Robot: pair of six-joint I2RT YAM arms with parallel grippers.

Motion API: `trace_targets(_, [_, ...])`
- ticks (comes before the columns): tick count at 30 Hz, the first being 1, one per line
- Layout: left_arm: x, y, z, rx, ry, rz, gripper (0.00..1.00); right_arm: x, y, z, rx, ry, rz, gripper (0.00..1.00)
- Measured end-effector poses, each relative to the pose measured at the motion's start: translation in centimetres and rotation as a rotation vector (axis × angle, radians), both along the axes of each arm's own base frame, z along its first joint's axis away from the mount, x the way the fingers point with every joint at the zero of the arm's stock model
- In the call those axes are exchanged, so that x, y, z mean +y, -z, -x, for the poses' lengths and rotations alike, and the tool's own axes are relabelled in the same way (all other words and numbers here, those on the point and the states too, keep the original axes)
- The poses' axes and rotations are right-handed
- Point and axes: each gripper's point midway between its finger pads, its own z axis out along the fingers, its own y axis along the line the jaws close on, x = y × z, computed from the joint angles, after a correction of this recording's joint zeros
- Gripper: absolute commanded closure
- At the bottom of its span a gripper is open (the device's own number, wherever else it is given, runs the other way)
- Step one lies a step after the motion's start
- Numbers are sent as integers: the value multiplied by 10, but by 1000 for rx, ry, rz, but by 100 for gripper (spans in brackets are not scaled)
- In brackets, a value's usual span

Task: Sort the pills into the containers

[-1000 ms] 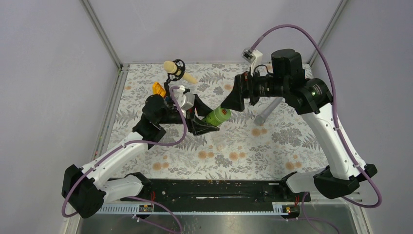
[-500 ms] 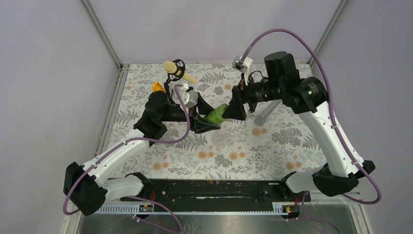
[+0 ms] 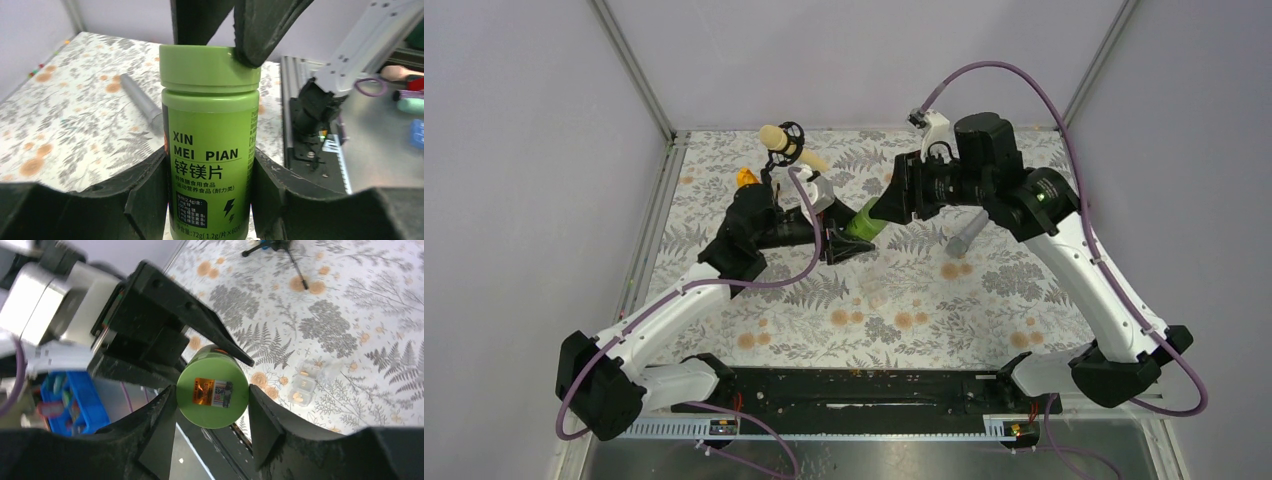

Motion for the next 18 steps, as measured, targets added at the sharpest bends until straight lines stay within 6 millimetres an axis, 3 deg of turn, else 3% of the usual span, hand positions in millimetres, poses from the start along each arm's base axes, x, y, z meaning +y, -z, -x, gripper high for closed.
trace_targets(4, [4, 6, -19, -31, -101, -27, 100, 0, 6, -20, 100, 235, -21, 63])
trace_targets(5, [5, 6, -23, -42, -122, -32, 100, -1, 6, -23, 114, 279, -26, 55])
trace_targets(8, [6, 3, -30, -74, -159, -41, 100, -1, 3, -30, 145, 375, -39, 19])
trace_targets(10, [7, 0, -32, -93, -168, -45, 100, -2, -3, -37, 126, 410, -51, 7])
trace_targets(13, [6, 4, -28, -98, -154, -62, 100, -5, -16, -45, 66, 383, -79, 2])
trace_targets(18, [5, 15, -16, -73, -90, -97, 100, -9, -25, -34, -9, 159, -89, 2])
